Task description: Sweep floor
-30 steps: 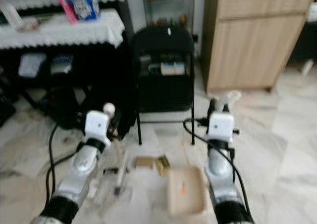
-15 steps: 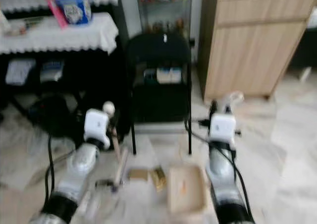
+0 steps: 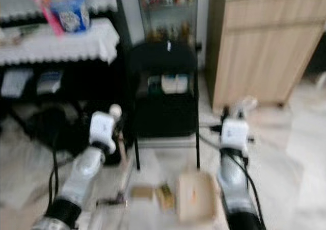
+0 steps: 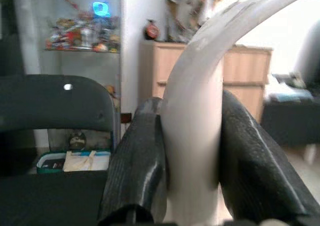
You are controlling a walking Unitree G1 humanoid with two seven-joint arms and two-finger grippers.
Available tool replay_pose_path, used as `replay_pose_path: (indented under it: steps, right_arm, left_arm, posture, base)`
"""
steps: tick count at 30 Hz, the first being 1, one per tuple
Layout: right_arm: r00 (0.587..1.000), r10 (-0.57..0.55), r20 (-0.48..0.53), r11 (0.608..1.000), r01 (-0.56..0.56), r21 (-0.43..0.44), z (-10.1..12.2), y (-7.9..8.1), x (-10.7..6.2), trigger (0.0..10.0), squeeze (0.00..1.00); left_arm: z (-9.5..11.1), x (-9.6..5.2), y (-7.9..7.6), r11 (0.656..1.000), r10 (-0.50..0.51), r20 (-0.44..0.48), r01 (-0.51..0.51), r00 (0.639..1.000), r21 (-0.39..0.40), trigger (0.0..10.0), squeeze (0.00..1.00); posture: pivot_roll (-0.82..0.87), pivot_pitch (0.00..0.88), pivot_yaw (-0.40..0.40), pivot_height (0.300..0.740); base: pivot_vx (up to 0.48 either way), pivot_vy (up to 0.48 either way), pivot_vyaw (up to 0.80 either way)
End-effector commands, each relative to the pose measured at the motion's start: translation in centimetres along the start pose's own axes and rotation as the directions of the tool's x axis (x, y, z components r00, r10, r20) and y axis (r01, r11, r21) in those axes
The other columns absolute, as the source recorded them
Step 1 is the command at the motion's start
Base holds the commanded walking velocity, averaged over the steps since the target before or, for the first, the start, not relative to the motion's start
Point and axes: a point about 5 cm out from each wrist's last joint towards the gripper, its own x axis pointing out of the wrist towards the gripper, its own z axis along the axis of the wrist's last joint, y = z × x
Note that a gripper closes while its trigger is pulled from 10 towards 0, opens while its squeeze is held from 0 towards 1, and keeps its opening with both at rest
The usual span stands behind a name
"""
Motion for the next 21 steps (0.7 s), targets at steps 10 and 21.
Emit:
replay_pose_path:
  steps: [10, 21]
  right_arm:
    - [1.0, -0.029, 0.009, 0.999, 0.029, -0.026, -0.2, -0.6, -0.4, 10.0, 0.0]
    - [0.997, -0.07, -0.02, 0.994, 0.069, -0.081, -1.3, -1.6, -1.2, 10.0, 0.0]
  left_arm:
    - [0.5, 0.9, 2.5, 0.996, 0.013, 0.021, -0.015, 1.0, 0.089, 10.0, 0.0]
    - [0.5, 1.6, 4.6, 0.986, 0.007, 0.002, -0.007, 1.0, 0.168, 10.0, 0.0]
  posture:
    - [-0.04, 0.0, 0.141, 0.74]
    - [-0.03, 0.062, 0.176, 0.74]
  base:
    - [0.0, 0.0, 0.0]
    - [0.0, 0.0, 0.0]
